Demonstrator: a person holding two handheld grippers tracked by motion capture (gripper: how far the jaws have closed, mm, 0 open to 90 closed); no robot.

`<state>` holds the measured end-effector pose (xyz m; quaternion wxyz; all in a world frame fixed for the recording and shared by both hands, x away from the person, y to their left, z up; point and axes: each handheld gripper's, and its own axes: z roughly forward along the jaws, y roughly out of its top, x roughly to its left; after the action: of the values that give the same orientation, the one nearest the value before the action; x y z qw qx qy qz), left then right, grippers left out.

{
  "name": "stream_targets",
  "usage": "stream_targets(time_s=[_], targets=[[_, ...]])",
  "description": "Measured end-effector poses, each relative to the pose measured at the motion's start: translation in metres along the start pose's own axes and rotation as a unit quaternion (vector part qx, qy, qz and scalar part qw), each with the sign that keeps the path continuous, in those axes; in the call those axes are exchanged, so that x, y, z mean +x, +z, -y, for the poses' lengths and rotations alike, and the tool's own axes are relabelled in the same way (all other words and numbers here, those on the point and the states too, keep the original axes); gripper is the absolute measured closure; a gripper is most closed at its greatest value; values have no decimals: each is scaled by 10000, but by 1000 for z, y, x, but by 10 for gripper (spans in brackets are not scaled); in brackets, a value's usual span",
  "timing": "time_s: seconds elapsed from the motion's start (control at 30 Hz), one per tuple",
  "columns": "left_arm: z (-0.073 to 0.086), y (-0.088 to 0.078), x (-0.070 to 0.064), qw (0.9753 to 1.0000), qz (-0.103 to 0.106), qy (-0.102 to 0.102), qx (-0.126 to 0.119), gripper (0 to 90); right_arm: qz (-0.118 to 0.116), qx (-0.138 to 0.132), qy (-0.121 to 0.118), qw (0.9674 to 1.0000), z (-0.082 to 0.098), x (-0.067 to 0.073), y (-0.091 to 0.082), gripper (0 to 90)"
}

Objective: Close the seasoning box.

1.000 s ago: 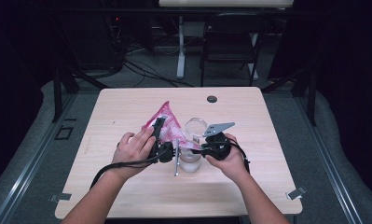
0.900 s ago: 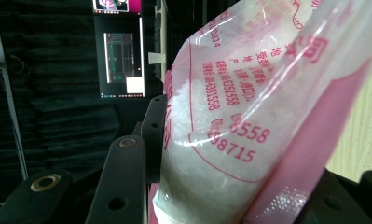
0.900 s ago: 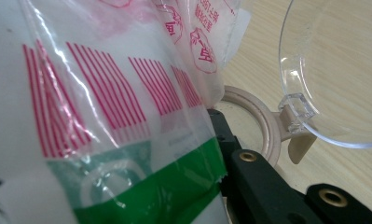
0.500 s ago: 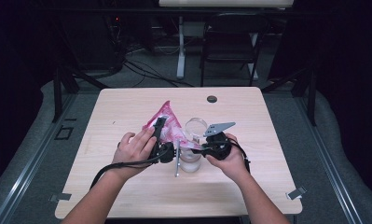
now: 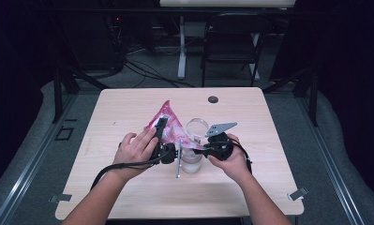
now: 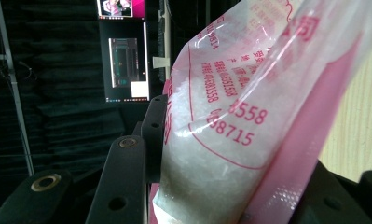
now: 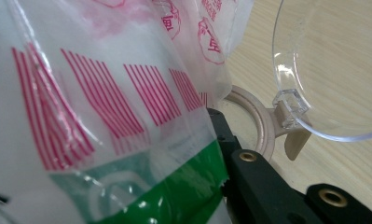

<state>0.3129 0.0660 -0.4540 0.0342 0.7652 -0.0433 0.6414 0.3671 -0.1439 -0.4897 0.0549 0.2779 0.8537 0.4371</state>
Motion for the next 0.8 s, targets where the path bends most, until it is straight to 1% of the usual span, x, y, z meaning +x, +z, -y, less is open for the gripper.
stream_targets(time_s=[0.57, 0.67, 0.8], targets=[[-2, -1, 0, 10000, -38, 12, -68, 628, 9, 29, 5, 10000, 1, 0, 2, 900], [-3, -2, 2, 10000, -51, 51, -67, 628, 4, 25, 6, 10000, 1, 0, 2, 900], [-3, -2, 1, 9999, -50, 31, -88, 628, 4, 58, 24, 10000, 1, 0, 2, 900]])
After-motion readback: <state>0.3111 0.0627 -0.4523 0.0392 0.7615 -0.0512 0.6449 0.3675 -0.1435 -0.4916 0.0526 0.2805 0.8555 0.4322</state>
